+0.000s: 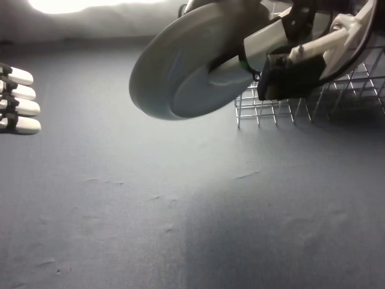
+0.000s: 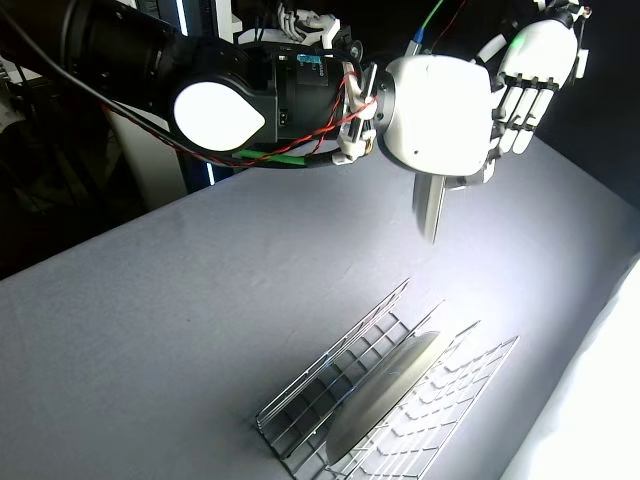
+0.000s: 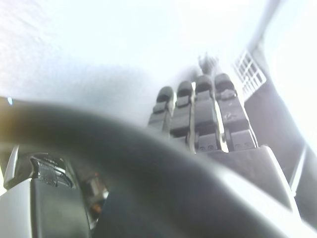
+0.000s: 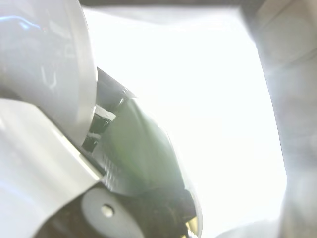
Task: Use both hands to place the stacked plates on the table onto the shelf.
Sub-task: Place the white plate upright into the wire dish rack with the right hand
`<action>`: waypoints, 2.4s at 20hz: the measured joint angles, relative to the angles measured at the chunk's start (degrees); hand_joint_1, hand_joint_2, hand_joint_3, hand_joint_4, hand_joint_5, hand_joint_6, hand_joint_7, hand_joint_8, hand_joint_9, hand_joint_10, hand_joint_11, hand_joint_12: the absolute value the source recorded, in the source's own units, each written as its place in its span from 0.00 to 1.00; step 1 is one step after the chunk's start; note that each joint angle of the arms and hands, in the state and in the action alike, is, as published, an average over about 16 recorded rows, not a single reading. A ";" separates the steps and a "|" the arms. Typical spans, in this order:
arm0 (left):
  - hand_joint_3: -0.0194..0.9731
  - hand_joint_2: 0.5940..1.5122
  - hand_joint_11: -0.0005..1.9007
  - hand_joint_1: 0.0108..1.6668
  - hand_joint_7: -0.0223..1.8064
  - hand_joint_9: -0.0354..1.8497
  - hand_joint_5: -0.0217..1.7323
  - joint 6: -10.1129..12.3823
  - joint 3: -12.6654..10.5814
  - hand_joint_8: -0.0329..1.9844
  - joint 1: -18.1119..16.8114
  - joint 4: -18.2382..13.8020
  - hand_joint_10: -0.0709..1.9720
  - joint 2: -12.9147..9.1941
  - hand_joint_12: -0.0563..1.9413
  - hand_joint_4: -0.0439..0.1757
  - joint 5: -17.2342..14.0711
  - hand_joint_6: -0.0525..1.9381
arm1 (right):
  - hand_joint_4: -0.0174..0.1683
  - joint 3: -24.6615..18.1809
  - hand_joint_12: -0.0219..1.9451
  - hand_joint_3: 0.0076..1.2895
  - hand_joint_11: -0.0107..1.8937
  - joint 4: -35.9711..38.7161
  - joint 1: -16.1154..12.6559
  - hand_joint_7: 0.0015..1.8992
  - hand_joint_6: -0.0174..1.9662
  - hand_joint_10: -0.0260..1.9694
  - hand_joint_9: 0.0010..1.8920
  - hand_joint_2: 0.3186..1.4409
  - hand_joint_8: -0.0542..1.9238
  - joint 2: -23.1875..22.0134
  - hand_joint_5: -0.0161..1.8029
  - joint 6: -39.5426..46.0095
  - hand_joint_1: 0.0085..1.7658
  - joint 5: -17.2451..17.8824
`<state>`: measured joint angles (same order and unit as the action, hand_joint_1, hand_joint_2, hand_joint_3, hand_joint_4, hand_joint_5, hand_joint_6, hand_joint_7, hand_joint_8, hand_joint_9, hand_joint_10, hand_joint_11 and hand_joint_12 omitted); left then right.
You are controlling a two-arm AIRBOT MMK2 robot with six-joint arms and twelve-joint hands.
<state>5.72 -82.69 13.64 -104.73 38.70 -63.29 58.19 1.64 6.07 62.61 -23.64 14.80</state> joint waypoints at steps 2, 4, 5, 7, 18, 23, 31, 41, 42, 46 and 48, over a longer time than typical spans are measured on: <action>0.03 0.46 0.01 0.01 0.02 0.03 0.02 0.05 -0.34 0.02 0.41 -0.04 0.04 -0.29 0.03 0.20 0.28 0.03 | 0.09 0.14 0.53 0.00 0.46 -2.74 -0.98 0.63 0.39 0.44 0.58 0.54 0.32 -0.54 0.61 0.14 0.80 -3.06; 0.03 0.46 0.01 0.01 0.02 0.03 0.02 0.19 -0.74 0.02 0.69 -0.08 0.04 -0.47 0.03 0.20 0.40 0.03 | 0.09 0.48 0.54 0.01 0.46 -4.98 -1.90 0.63 0.39 0.45 0.58 0.54 0.32 -1.03 0.61 0.26 0.80 -5.88; 0.03 0.45 0.01 0.01 0.02 0.03 0.02 0.29 -0.97 0.02 0.77 -0.08 0.04 -0.53 0.03 0.20 0.38 0.03 | 0.09 0.71 0.54 0.01 0.46 -5.94 -2.36 0.63 0.40 0.45 0.58 0.54 0.33 -1.24 0.61 0.32 0.80 -7.17; 0.03 0.45 0.01 0.01 0.02 0.03 0.02 0.53 -1.43 0.02 0.85 -0.06 0.04 -0.60 0.03 0.20 0.27 0.03 | 0.09 1.26 0.54 0.01 0.46 -7.57 -3.29 0.62 0.40 0.46 0.57 0.54 0.33 -1.55 0.61 0.43 0.80 -9.46; 0.03 0.44 0.01 0.01 0.02 0.03 0.02 2.79 -3.51 0.02 -0.46 -0.93 0.04 -0.73 0.03 0.20 -1.11 0.03 | 0.09 4.64 0.54 0.01 0.45 -8.48 -6.02 0.61 0.41 0.46 0.56 0.55 0.34 -3.04 0.60 0.55 0.81 -13.51; 0.03 0.44 0.01 0.01 0.02 0.03 0.02 4.30 -3.72 0.02 -1.27 -2.18 0.04 -0.74 0.03 0.20 -1.55 0.03 | 0.09 5.45 0.56 0.00 0.45 -7.32 -6.20 0.61 0.41 0.46 0.56 0.55 0.35 -4.85 0.60 0.55 0.81 -13.97; 0.03 0.44 0.01 0.01 0.02 0.03 0.02 6.09 -3.28 0.02 -2.39 -4.02 0.04 -0.74 0.03 0.20 -1.87 0.03 | 0.09 6.28 0.57 0.00 0.45 -4.79 -4.10 0.60 0.39 0.47 0.55 0.56 0.35 -7.77 0.60 0.52 0.81 -13.39; 0.03 0.45 0.01 0.01 0.02 0.03 0.02 6.38 -3.21 0.02 -2.66 -4.46 0.04 -0.74 0.03 0.20 -1.90 0.03 | 0.09 6.78 0.52 0.01 0.46 1.63 1.58 0.60 0.40 0.45 0.57 0.56 0.34 -8.96 0.59 0.37 0.82 -7.70; 0.03 0.45 0.01 0.01 0.02 0.03 0.02 6.38 -3.22 0.02 -2.65 -4.47 0.04 -0.74 0.03 0.20 -1.90 0.03 | 0.09 6.79 0.52 0.01 0.46 2.48 2.19 0.60 0.41 0.45 0.57 0.56 0.34 -9.02 0.58 0.34 0.82 -6.96; 0.03 0.45 0.01 0.01 0.02 0.03 0.02 6.38 -3.27 0.02 -2.61 -4.47 0.04 -0.73 0.03 0.20 -1.90 0.03 | 0.08 6.80 0.52 0.01 0.44 5.72 4.49 0.58 0.42 0.42 0.55 0.57 0.36 -9.35 0.56 0.17 0.80 -4.41; 0.03 0.45 0.01 0.01 0.02 0.03 0.02 6.38 -3.29 0.02 -2.59 -4.47 0.04 -0.73 0.03 0.20 -1.90 0.03 | 0.09 6.81 0.54 0.01 0.41 7.02 5.49 0.56 0.41 0.38 0.53 0.58 0.34 -9.54 0.54 0.07 0.78 -3.43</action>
<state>12.10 -85.97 11.05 -109.21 37.97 -65.19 65.00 8.66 11.56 53.07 -23.57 11.36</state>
